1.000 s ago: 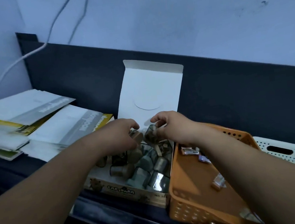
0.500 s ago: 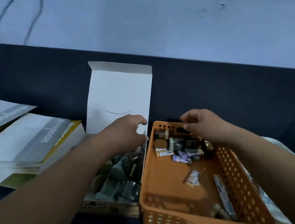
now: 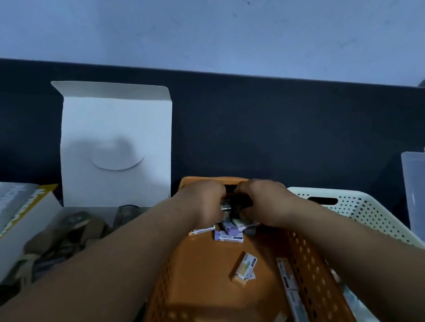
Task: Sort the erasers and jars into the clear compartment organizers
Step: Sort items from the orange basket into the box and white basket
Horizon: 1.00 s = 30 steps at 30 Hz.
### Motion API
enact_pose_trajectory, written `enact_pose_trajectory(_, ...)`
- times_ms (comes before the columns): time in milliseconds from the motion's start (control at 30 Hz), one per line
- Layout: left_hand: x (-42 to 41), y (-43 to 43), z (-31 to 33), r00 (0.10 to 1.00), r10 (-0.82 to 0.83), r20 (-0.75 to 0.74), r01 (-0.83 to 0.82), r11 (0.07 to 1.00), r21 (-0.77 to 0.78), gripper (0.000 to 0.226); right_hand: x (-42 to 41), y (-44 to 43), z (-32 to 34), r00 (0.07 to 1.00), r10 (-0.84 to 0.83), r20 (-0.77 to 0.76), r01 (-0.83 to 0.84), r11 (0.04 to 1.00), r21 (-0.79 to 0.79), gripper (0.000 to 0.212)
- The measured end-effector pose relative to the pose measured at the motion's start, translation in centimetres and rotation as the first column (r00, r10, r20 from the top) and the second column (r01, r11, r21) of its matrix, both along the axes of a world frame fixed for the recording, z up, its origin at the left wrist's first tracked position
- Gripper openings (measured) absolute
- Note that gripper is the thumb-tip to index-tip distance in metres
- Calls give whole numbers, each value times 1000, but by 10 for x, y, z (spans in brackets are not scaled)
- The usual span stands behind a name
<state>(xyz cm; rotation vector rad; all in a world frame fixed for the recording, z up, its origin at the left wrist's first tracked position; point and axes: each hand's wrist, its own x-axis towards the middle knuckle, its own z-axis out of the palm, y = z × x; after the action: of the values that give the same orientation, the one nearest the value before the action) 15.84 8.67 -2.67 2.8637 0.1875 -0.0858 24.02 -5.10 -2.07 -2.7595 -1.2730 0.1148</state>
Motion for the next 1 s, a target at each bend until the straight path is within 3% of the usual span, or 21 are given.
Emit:
enact_pose_trajectory(300,7,2,-15,998,9,62,-16,994,104,19,7,3,-6,993,14,-115,-4,996,89,36)
enact_pose_trajectory(533,-19,8,8,982,84,167,-54,983,-175,28,4,-7,15,962,18,-273,62,958,280,25)
enact_pose_trajectory(700,-61,26,36,949,196,247,-101,931,-351,24,-19,0,44,917,126,-380,52,904,425,27)
enact_pose_trajectory(1000,-155,79,62,870,432,240,-334,872,-357,32,-83,76,49,864,358,-355,-189,882,431,31)
